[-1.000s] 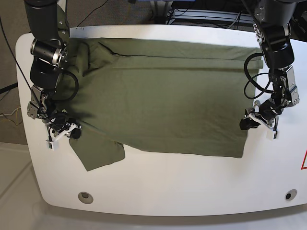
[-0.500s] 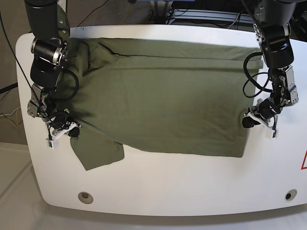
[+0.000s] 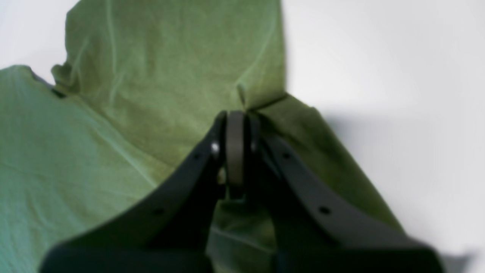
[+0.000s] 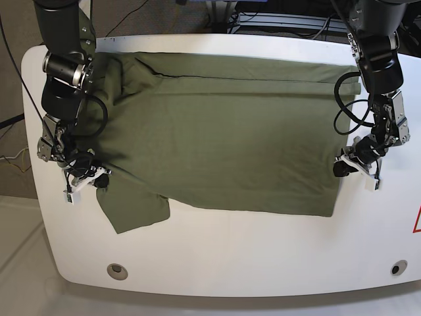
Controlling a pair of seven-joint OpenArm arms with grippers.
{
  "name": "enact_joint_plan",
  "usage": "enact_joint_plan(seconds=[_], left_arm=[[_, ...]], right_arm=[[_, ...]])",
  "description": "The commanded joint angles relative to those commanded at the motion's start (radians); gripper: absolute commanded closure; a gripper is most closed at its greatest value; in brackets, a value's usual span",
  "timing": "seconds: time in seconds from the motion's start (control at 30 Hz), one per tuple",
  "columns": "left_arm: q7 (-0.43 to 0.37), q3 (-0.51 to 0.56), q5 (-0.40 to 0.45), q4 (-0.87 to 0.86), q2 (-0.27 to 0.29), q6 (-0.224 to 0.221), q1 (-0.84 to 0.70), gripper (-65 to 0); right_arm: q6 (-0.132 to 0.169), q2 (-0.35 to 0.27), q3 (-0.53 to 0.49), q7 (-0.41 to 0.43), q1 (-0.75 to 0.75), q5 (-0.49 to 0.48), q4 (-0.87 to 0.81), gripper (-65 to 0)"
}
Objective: Fold the T-shirt properly
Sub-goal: 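Close both grippers on the sleeve and the hem corner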
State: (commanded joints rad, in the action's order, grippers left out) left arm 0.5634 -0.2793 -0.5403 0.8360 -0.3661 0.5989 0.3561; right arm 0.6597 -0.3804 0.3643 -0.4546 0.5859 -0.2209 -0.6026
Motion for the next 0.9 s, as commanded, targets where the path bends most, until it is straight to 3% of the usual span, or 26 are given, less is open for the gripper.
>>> enact_joint_plan(seconds=[0.4, 0.9], left_arm=[[-0.007, -0.002, -0.005, 0.024, 0.002, 0.002, -0.005, 0.0], [0.056, 0.005, -0.003, 0.150, 0.002, 0.001, -0.018, 0.0]], right_arm=[[-0.002, 0.003, 0.000, -0.008, -0.002, 0.001, -0.059, 0.0], [0.001, 0.014, 0.001, -0.082, -0.018, -0.007, -0.314, 0.0]])
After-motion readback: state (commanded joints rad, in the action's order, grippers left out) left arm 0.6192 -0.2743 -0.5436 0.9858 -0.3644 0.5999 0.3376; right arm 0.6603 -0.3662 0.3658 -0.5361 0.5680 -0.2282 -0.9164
